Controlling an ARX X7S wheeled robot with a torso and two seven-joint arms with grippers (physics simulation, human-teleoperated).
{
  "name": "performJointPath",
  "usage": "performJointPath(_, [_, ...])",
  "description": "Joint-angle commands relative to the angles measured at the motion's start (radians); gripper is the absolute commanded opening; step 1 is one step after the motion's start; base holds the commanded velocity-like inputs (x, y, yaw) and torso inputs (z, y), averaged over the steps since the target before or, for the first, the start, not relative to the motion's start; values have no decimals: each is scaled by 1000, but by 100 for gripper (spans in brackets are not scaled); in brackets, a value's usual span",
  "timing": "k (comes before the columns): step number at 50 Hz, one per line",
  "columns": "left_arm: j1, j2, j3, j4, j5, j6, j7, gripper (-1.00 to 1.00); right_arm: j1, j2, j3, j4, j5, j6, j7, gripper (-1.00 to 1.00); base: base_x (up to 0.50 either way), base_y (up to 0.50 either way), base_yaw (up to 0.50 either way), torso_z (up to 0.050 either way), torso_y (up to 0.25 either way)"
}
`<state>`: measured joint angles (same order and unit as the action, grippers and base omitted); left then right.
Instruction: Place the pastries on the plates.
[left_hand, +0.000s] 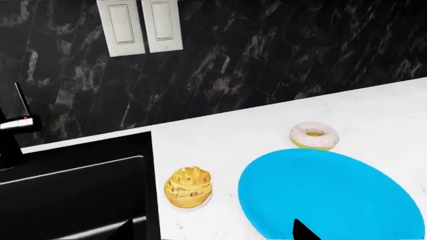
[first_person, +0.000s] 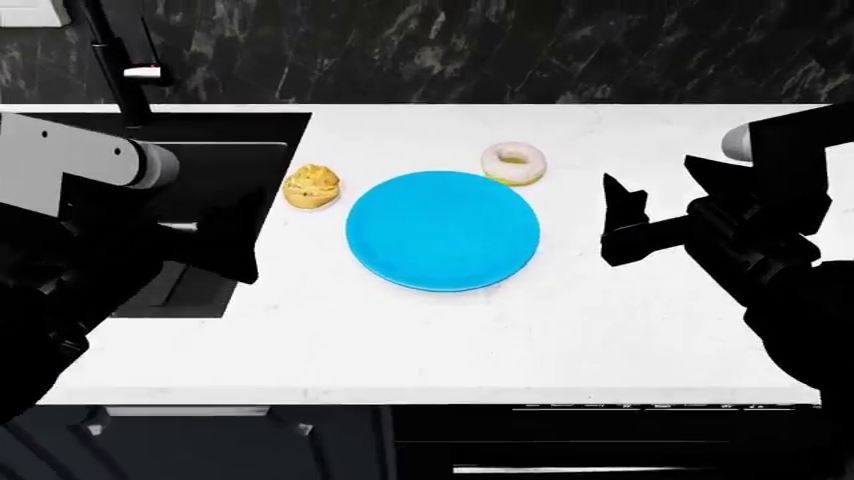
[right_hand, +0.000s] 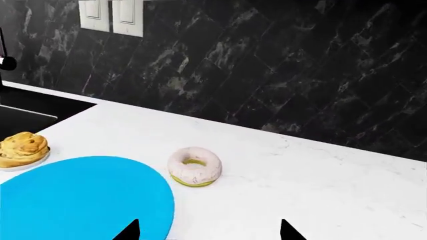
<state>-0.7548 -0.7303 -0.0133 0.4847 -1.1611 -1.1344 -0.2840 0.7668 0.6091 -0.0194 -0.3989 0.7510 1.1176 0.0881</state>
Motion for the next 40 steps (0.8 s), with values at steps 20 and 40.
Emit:
performJointPath(20, [-39,-22,40,-37,27,5,25,100,24,3,-46,2,7,21,-2,100,443,-103,0,0,1])
performJointPath(40, [-69,-35,74,-62,43,5,53,100,65,0,-66,20,41,94,11,100,451,0,0,0,1])
